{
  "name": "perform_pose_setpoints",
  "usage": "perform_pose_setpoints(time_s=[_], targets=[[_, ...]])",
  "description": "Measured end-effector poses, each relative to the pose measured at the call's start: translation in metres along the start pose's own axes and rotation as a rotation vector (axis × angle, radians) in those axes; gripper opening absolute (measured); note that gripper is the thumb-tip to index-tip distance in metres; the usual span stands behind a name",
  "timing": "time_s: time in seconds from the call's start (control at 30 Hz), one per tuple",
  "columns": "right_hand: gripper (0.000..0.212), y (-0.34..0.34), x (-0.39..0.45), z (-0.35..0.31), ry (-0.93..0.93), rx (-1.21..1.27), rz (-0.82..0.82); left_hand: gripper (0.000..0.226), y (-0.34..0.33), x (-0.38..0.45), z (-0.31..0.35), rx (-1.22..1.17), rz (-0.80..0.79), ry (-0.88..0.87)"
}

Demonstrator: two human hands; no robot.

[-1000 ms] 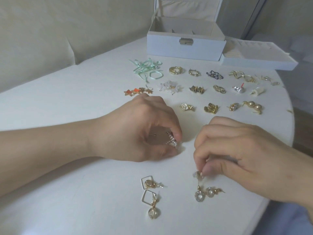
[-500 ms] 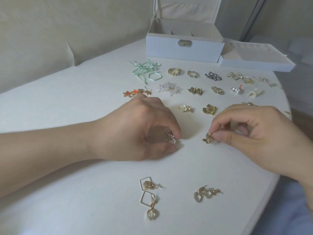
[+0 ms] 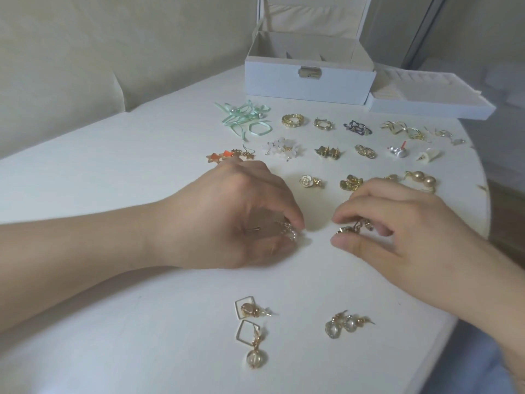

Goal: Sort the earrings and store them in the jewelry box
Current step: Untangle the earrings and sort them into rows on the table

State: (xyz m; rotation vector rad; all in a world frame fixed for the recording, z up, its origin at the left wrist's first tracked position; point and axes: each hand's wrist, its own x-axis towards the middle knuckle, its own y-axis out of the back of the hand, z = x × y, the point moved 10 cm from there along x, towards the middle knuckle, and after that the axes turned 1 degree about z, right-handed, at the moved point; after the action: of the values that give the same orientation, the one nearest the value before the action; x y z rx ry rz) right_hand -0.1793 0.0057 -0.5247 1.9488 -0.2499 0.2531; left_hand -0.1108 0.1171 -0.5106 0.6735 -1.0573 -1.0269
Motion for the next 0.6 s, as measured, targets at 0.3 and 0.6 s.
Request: perform_pose_setpoints(time_s=[0.3, 0.6], targets=[[0.018, 0.014, -0.004, -0.045, 0.144, 0.046, 0.084, 0.023, 0.008, -0.001, -0.01, -0.121, 0.059, 0.114], [0.028, -0.047, -0.02, -0.129, 0.41, -0.196, -0.111, 0.039, 0.027, -0.003, -0.025, -0.208, 0.237, 0.23]])
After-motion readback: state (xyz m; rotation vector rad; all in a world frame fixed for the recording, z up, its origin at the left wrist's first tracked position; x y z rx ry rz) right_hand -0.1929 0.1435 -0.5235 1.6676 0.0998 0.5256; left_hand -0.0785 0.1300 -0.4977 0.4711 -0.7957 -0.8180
